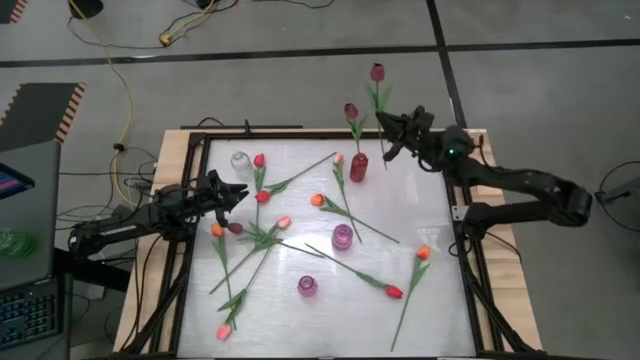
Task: Sort flowers into vase by color
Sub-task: Put the top left dark red flower into the red vase
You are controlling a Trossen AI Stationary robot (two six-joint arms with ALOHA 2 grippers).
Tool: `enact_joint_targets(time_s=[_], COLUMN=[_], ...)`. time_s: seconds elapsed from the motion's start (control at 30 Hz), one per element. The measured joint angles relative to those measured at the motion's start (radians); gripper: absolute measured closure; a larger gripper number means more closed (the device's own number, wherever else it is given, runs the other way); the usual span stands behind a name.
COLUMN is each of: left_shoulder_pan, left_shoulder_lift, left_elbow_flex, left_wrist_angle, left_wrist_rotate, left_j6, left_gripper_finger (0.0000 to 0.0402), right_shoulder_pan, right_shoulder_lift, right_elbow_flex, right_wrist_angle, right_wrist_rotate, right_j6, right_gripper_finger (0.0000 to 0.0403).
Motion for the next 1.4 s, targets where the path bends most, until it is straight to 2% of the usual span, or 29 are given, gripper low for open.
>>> enact_joint_targets(time_s=[0.3,0.53,0.9,1.4], left_shoulder_pan=[0.0,0.0,0.0,0.0], left_shoulder_lift=[0.0,0.0,0.0,0.0], left_elbow_flex=[0.0,0.0,0.0,0.0], left_wrist_angle=[0.0,0.0,0.0,0.0], left_wrist_rotate=[-0.002,-0.002,-0.003,-0.004], left_j6=[-0.001,-0.002,-0.002,-0.002], left_gripper_finger=[0.0303,0.0303,0.0303,0.0303], right_shoulder_pan=[0.026,0.006,-0.007,-0.012], right_shoulder_lift=[0.181,0.343,0.485,0.494], right_elbow_flex=[0.0,0.0,0.0,0.0], right_wrist_angle=[0.342,0.553,0.687,0.672], right_wrist_rotate=[-0.182,-0.206,-0.206,-0.206], right_j6=[-0.109,-0.108,-0.109,-0.159], right_gripper_finger=[0.0369,0.037,0.0368,0.0368])
